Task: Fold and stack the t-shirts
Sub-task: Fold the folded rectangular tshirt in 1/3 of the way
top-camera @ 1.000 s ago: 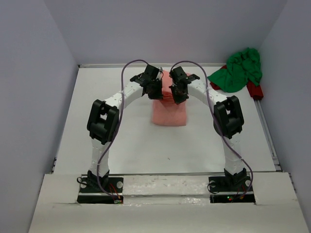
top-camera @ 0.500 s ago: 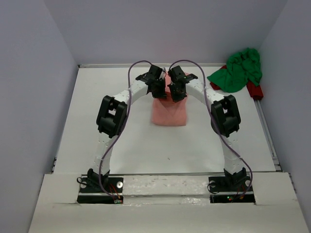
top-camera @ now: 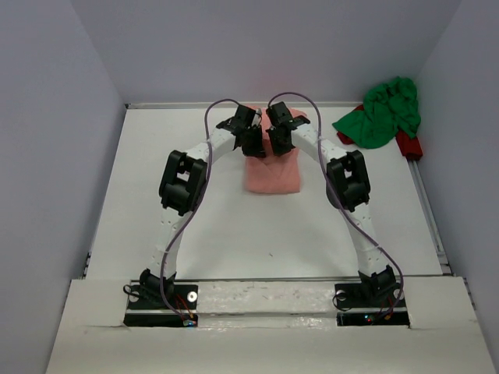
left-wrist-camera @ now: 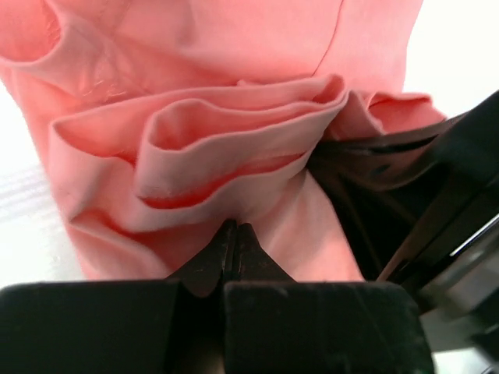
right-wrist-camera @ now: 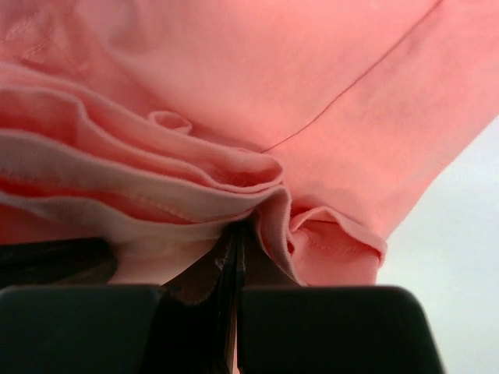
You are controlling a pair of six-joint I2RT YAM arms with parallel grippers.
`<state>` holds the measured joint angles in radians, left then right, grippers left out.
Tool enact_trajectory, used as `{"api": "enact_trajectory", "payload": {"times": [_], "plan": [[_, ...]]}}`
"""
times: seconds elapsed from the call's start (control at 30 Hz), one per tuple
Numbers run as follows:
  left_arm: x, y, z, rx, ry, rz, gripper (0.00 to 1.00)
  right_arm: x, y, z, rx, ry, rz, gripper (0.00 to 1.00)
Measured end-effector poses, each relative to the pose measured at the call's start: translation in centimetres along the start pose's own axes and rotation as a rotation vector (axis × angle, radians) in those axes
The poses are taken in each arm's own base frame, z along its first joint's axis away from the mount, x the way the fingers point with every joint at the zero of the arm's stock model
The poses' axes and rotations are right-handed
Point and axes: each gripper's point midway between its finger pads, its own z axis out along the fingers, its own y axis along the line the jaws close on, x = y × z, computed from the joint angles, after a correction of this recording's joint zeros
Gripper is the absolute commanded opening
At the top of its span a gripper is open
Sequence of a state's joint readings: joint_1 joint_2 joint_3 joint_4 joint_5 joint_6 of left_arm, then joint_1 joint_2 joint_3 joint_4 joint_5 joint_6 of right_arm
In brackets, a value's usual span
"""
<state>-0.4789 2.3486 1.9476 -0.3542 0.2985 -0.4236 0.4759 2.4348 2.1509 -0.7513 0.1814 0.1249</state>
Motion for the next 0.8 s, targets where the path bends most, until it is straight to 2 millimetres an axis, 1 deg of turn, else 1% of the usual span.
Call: {"api": "enact_trajectory", "payload": {"times": [0.13, 0.23, 0.37, 0.53, 0.6, 0.63, 0.7, 0.8], "plan": [[-0.4, 0.7, 0.6, 0.007, -0.006, -0.011, 0.0, -1.0, -1.4, 0.8, 0.031, -0.021, -0.001, 0.0], [-0.6, 1.1, 1.0, 0.012, -0.01, -0.02, 0.0, -1.9, -2.3, 0.8, 0.051, -0.04, -0.007, 0.0], [-0.6, 1.3, 1.5, 0.026, -0.009, -0.031, 0.0, -2.6, -2.9, 0.5, 0.069, -0.057, -0.015, 0.0], [-0.7, 1.2, 1.8, 0.041, -0.012, -0.035, 0.0, -2.8, -3.6, 0.4, 0.083, -0.06, -0.026, 0.0], [-0.8, 1.1, 1.8, 0.046, -0.016, -0.036, 0.0, -3.2, -3.8, 0.4, 0.085, -0.066, -0.028, 0.0], [-0.8, 1.1, 1.8, 0.047, -0.016, -0.036, 0.0, -3.8, -4.0, 0.4, 0.085, -0.08, -0.025, 0.0], [-0.8, 1.0, 1.8, 0.049, -0.017, -0.035, 0.0, -4.4, -4.6, 0.9, 0.086, -0.094, -0.014, 0.0], [-0.8, 1.0, 1.9, 0.049, -0.018, -0.035, 0.0, -4.6, -6.0, 2.0, 0.098, -0.094, -0.004, 0.0]]}}
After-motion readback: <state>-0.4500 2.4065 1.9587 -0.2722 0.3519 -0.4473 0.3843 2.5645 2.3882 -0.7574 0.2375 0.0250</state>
